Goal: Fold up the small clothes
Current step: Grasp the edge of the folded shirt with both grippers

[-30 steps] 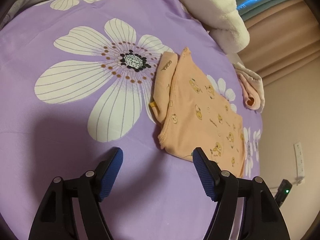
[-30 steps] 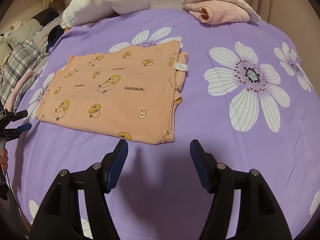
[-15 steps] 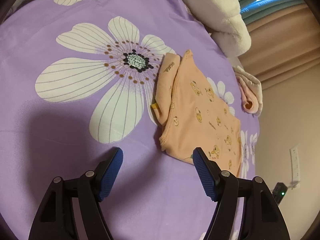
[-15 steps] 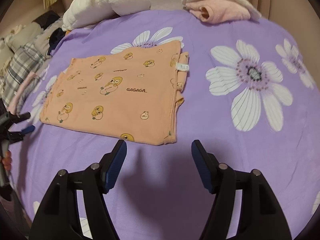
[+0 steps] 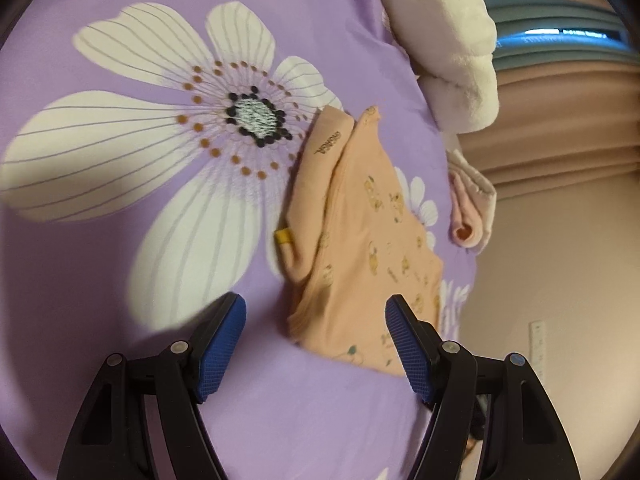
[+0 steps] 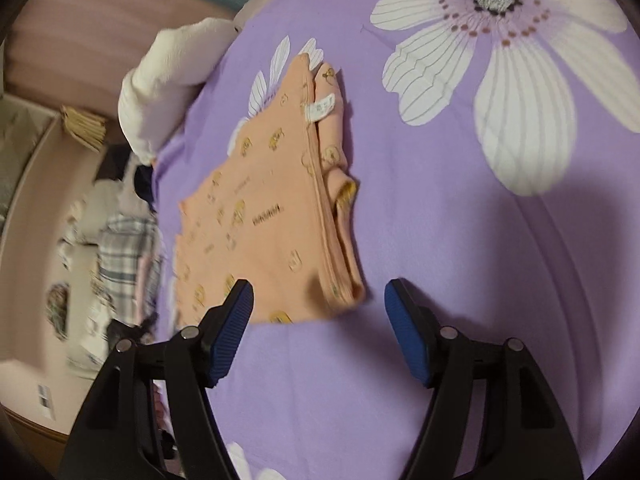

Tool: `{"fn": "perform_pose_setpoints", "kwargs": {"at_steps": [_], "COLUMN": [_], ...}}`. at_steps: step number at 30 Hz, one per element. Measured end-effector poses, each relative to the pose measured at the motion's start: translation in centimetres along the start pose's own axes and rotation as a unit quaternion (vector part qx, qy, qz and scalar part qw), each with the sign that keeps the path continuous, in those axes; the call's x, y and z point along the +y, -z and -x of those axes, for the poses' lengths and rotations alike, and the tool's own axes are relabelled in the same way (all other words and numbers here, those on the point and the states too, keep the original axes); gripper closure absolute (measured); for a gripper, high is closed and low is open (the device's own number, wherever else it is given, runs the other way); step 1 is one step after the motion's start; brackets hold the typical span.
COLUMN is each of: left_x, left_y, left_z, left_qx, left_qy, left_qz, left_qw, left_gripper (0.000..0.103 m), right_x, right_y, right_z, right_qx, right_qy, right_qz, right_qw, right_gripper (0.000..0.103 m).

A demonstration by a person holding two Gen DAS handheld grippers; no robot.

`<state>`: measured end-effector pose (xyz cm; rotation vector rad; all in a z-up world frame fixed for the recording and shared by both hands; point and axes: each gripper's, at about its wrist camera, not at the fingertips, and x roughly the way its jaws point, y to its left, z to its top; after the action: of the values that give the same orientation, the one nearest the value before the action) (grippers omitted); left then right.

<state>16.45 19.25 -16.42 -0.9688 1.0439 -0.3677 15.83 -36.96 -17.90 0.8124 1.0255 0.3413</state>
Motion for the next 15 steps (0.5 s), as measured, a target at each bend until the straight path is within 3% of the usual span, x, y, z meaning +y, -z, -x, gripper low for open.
{"fn": "perform_pose_setpoints", "kwargs": {"at_steps": [9, 12, 14, 15], "left_x": [-1.7, -2.8, -3.2, -3.3], "left_y": [-1.8, -1.7, -1.7, -1.7], "left_z": [-3.8, -5.2, -5.8, -5.9], "left_qx": [0.025, 0.037, 0.038, 0.035], "left_qy": [0.029, 0.026, 0.021, 0.012], "left_qz": [-0.005, -0.023, -0.029, -0.031], "left_qw": [0.9992, 0.9987, 0.9986, 0.9988], "left_gripper": [0.032, 0.032, 0.032, 0.039], "right_x": [0.8, 1.0, 1.1, 1.2], "right_y": [-1.8, -2.6, -2.9, -2.9], "right_z": [-2.4, -3.3, -3.8, -4.1], "right_qx": [-0.003, -0.003, -0.003, -0.003], "right_qy": [-0.028, -0.027, -0.022, -0.017], "right_qz": [-0.008, -0.004, 0.001, 0.004], "right_qw": [1.000, 1.000, 1.000, 1.000], "right_gripper": [0.035, 0.041, 0.052, 0.055]}}
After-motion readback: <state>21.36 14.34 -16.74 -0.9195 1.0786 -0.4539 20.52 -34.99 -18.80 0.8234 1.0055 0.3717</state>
